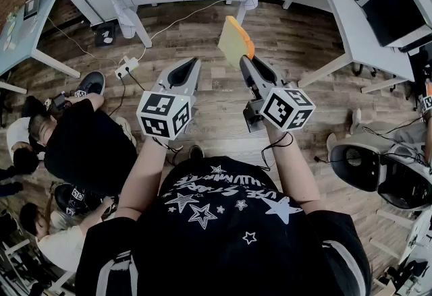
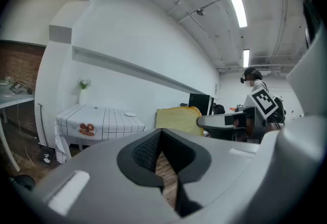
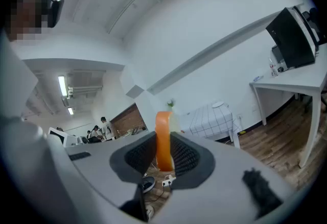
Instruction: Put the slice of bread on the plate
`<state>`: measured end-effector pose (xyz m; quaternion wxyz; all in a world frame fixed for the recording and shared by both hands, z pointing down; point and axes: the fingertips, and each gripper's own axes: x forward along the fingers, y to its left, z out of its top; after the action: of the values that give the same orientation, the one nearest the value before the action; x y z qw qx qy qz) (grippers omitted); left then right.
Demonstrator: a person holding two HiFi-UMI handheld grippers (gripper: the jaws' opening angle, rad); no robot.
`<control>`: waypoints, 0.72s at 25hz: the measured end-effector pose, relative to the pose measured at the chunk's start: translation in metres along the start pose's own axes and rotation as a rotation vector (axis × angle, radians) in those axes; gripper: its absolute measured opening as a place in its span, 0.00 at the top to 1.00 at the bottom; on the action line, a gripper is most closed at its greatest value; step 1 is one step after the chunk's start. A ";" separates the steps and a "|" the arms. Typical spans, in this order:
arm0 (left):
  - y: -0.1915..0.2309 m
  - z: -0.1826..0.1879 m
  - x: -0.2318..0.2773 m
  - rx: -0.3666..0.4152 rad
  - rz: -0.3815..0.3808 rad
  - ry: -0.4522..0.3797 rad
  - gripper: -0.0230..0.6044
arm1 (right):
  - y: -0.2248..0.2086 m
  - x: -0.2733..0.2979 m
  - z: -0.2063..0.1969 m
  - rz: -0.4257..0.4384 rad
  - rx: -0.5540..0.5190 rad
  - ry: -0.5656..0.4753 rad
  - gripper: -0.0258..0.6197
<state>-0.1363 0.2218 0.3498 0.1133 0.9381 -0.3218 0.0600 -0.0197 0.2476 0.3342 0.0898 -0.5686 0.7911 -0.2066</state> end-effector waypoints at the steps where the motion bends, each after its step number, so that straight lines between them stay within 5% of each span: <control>1: 0.000 -0.001 -0.001 -0.001 0.004 0.001 0.95 | 0.002 -0.001 -0.002 0.002 -0.001 0.002 0.82; 18: -0.013 -0.011 -0.015 -0.006 0.020 0.008 0.95 | 0.012 -0.021 -0.018 0.027 0.005 0.032 0.82</control>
<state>-0.1408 0.2433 0.3556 0.1169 0.9342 -0.3310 0.0639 -0.0297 0.2749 0.3435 0.0815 -0.5545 0.7994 -0.2164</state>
